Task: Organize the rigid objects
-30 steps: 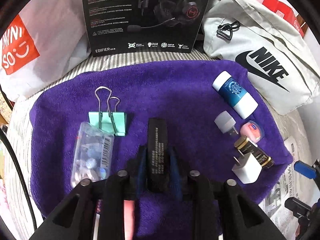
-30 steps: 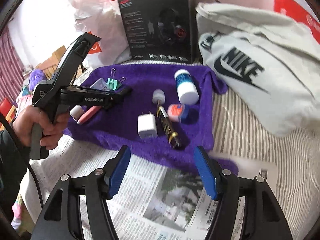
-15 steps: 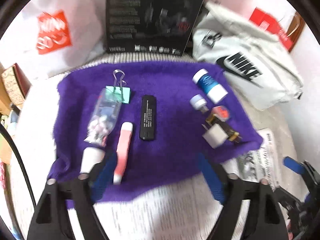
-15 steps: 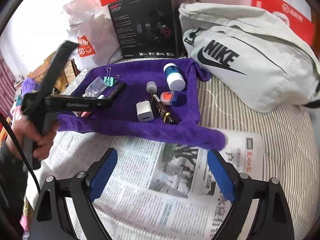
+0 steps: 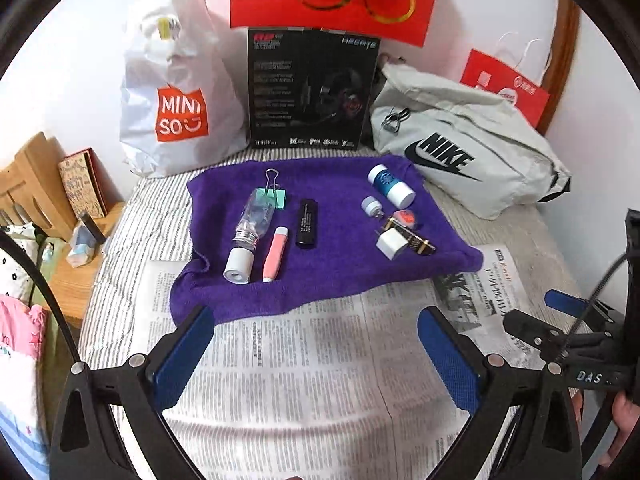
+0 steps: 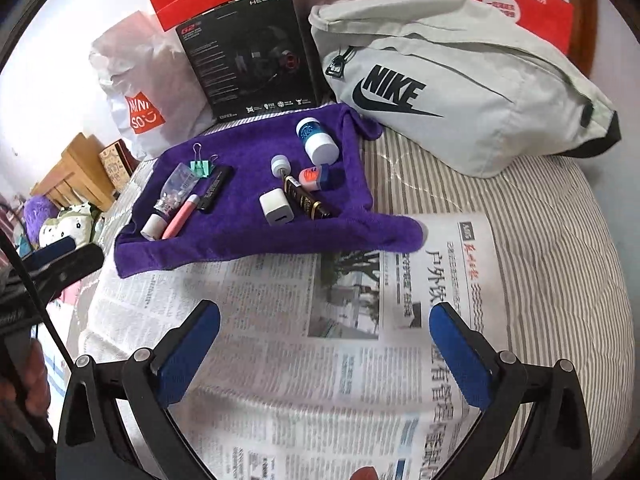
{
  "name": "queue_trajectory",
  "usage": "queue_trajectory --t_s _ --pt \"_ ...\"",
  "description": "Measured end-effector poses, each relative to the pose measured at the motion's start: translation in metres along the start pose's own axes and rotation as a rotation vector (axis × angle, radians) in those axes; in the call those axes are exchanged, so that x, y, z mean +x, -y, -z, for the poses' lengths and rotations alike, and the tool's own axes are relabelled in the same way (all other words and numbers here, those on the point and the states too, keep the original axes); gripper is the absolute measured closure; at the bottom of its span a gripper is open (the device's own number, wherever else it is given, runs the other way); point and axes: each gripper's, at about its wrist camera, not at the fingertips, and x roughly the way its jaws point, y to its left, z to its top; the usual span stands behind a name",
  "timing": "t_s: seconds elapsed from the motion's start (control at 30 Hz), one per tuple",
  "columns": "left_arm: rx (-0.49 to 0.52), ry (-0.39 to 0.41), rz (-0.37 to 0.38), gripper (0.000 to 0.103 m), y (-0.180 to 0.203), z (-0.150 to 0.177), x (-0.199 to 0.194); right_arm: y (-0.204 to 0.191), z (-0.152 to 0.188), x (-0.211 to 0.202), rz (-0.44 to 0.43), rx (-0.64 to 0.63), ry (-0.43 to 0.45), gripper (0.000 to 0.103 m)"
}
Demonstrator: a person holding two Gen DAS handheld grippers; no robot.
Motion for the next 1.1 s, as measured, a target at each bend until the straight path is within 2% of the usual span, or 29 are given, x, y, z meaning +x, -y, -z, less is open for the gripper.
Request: queue_trajectory --t_s 0.17,0.5,1.1 --pt "0.0 0.011 0.015 0.0 0.004 0.013 -0.015 -0.007 0.007 -0.018 0.031 -0.007 0.006 0.0" --pt "-0.024 -0.011 0.028 0.0 0.003 0.031 -0.02 -0.016 0.021 -0.042 0.061 -0.032 0.023 0.0" --pt "-0.023 -0.005 0.016 0.0 -0.002 0.033 -0.029 -0.021 0.032 -0.053 0.073 -0.051 0.024 0.0"
